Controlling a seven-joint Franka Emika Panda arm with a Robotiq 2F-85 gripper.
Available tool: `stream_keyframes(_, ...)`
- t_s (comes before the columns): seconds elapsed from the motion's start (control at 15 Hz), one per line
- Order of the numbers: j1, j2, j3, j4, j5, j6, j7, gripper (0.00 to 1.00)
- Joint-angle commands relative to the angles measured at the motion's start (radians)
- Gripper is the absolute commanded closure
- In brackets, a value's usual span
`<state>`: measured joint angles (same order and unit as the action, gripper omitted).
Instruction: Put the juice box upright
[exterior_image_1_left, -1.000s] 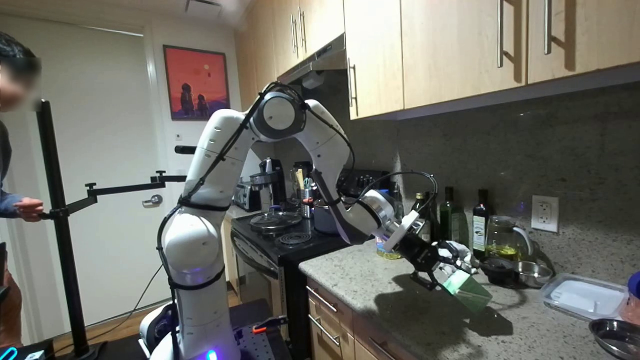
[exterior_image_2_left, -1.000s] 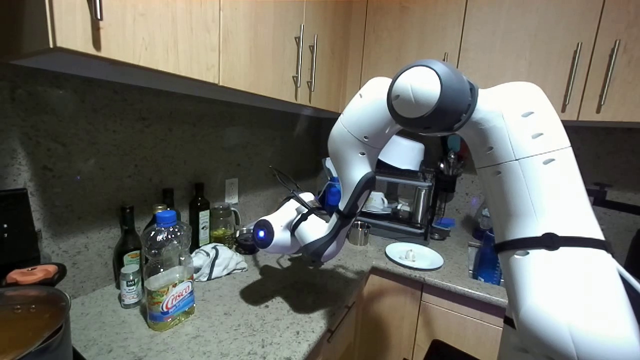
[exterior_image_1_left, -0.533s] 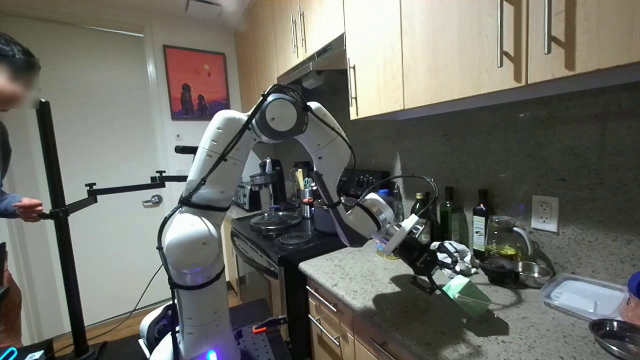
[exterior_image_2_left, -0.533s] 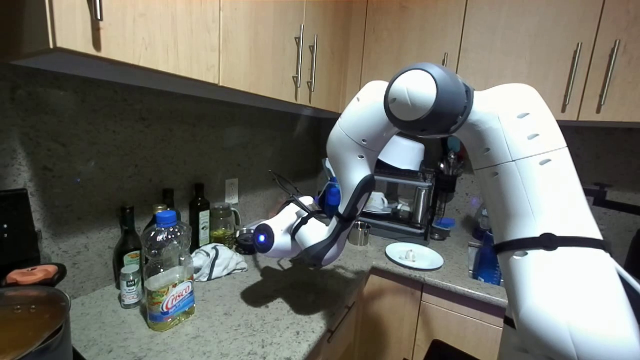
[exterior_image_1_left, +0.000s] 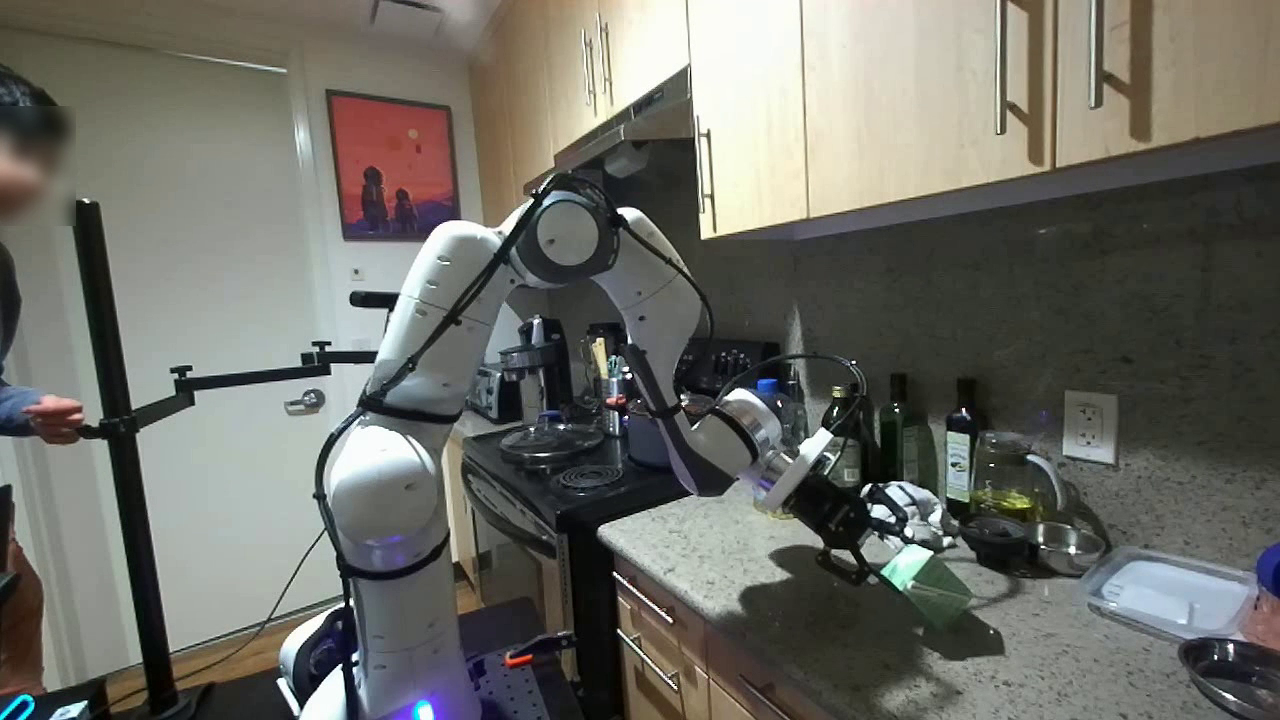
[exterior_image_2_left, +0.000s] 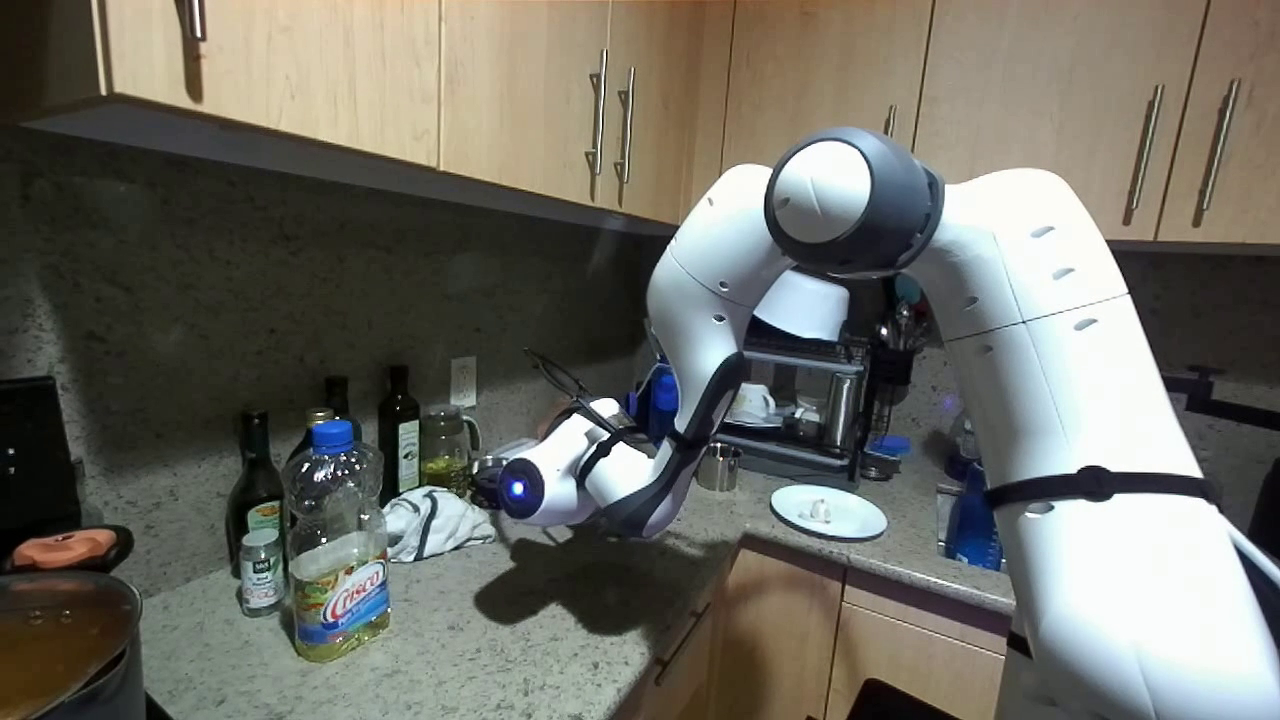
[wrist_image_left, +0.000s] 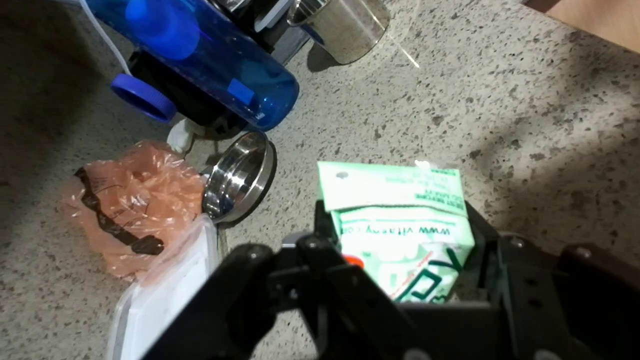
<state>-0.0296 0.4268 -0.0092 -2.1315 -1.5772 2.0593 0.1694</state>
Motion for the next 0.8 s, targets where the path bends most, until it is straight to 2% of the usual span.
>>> stream_keyframes(0.0, -0.002, -0.029, 0.005, -0.007, -0.049, 0.011, -0.051, 0.41)
stream_keyframes(0.07, -0.003, -0.03, 0.004, -0.011, -0.063, 0.013, -0.061, 0.43)
stream_keyframes(0.47, -0.012, -0.027, -0.003, -0.022, -0.12, 0.011, -0.113, 0.34)
stream_keyframes(0.73, -0.025, -0.021, -0.01, -0.031, -0.119, 0.012, -0.161, 0.37)
